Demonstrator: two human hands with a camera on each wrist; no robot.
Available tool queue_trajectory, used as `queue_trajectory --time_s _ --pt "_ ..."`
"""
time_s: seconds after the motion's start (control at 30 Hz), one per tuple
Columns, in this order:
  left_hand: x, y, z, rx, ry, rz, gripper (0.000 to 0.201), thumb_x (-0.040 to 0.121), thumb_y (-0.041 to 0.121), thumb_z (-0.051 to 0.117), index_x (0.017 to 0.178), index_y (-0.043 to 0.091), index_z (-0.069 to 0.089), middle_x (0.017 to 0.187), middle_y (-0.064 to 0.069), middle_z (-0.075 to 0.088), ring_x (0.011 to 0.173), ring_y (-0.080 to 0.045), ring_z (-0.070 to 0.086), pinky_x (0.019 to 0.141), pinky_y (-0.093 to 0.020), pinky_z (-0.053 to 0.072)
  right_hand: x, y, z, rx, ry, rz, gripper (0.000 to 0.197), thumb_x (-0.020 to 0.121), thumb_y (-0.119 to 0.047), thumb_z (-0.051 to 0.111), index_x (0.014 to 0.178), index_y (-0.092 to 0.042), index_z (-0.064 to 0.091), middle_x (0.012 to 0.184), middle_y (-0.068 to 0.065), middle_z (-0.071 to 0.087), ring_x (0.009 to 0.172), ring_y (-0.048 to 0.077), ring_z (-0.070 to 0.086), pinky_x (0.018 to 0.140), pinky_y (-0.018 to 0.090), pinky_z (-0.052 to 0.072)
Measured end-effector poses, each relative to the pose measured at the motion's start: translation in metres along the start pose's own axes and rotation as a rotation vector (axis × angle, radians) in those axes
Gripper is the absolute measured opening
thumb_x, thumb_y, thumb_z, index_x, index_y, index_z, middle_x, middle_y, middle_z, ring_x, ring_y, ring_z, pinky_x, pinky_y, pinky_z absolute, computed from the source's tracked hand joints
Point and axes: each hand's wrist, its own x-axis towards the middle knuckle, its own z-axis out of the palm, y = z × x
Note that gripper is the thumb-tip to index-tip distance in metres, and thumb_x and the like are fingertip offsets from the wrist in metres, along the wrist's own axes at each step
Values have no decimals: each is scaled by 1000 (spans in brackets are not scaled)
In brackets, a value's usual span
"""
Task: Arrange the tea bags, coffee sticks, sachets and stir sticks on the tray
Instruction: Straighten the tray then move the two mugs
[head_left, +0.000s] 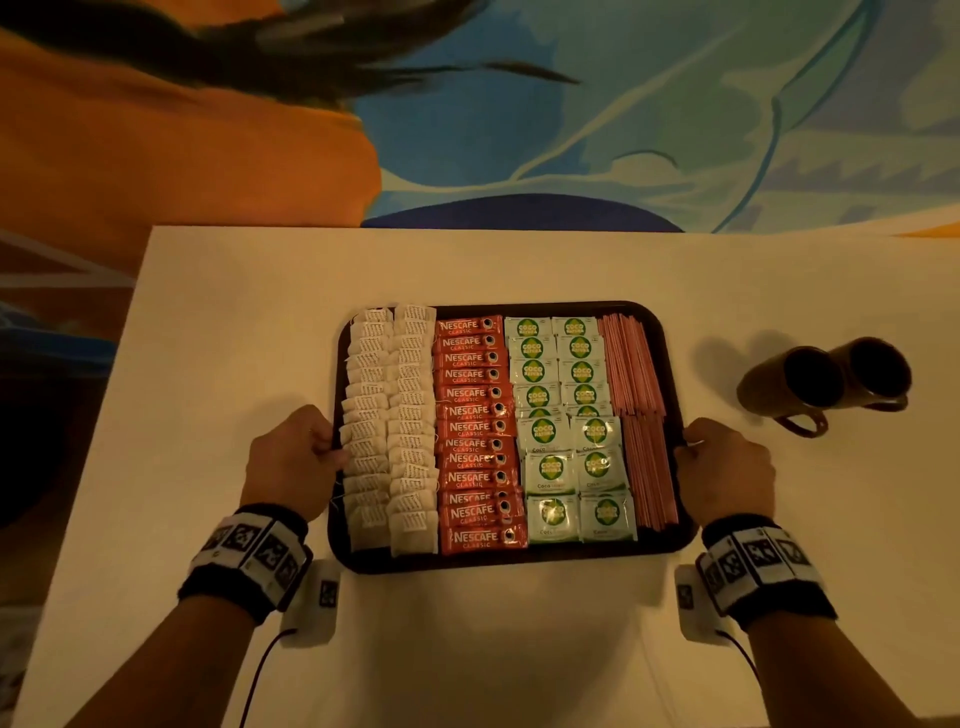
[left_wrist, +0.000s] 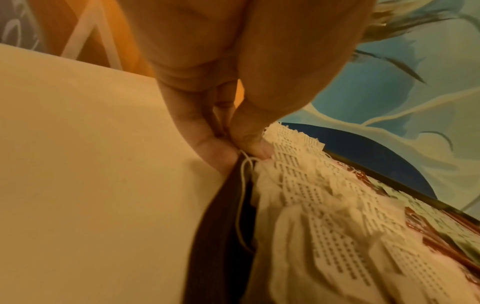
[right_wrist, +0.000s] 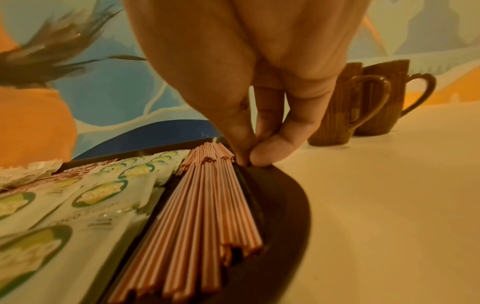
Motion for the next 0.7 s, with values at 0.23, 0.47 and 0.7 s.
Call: queue_trajectory --time_s 0.23,0.47,0.7 --pt "46 17 -10 9 33 3 24 83 15 81 80 22 58 83 3 65 76 -16 59 70 -29 41 35 -35 -7 -89 -9 -84 13 98 -13 61 103 -10 73 79 0 58 71 19 54 69 31 49" --pt "93 42 -16 31 41 24 23 83 18 82 82 22 60 78 8 61 78 -18 58 74 -29 42 70 -63 -20 -86 -33 -86 21 99 -13 61 117 -9 72 108 15 72 96 32 67 79 34 51" --pt "115 55 -19 15 65 25 22 81 18 84 81 19 62 75 8 62 75 -17 59 73 -29 43 93 -77 -24 -38 -47 -73 17 98 -13 62 110 -8 73 106 16 72 89 30 65 83 36 55"
